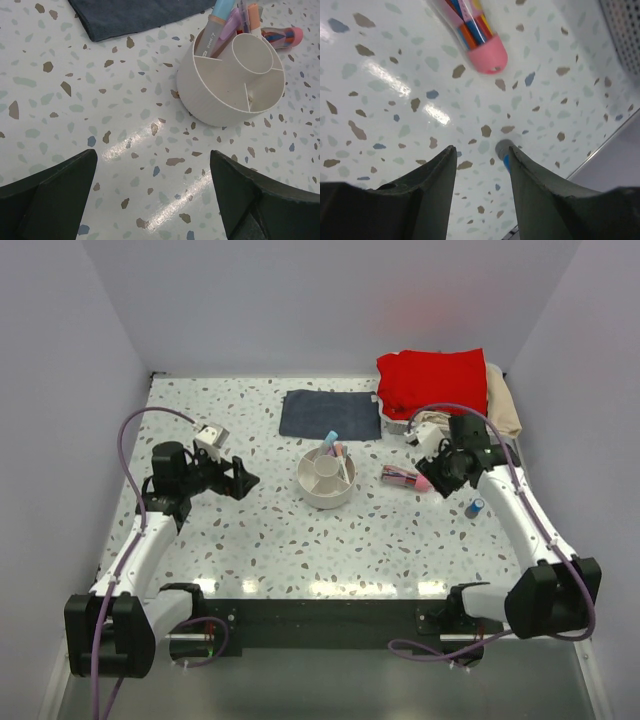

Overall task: Sort the stationery into containers
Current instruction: Pick up the stationery from the center of the board.

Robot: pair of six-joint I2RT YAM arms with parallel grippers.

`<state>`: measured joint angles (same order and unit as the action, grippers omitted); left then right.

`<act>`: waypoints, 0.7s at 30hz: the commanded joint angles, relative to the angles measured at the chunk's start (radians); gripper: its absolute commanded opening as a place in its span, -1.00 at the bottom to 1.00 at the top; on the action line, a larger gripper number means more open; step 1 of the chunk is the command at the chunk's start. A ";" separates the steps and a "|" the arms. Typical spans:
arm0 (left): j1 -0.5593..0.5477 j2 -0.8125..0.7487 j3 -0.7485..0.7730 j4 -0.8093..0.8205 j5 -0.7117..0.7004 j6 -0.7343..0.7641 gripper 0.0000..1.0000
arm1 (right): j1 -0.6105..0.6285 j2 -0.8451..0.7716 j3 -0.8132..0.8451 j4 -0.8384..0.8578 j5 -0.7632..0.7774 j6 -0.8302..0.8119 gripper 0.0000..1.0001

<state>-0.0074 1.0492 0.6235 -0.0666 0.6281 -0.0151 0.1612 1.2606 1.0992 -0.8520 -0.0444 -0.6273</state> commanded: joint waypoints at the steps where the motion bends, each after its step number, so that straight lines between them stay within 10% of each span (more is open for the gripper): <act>1: 0.007 0.008 0.016 0.051 0.044 -0.014 1.00 | -0.156 0.091 0.043 -0.108 -0.031 0.070 0.03; 6: 0.007 0.018 0.024 0.093 0.047 -0.017 1.00 | -0.377 0.223 0.140 -0.177 -0.098 0.071 0.05; 21: 0.007 0.028 0.005 0.120 0.059 -0.033 1.00 | -0.405 0.252 0.044 -0.093 -0.051 0.043 0.14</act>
<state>-0.0074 1.0702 0.6235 -0.0010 0.6506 -0.0418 -0.2371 1.4925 1.1446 -0.9817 -0.0963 -0.6044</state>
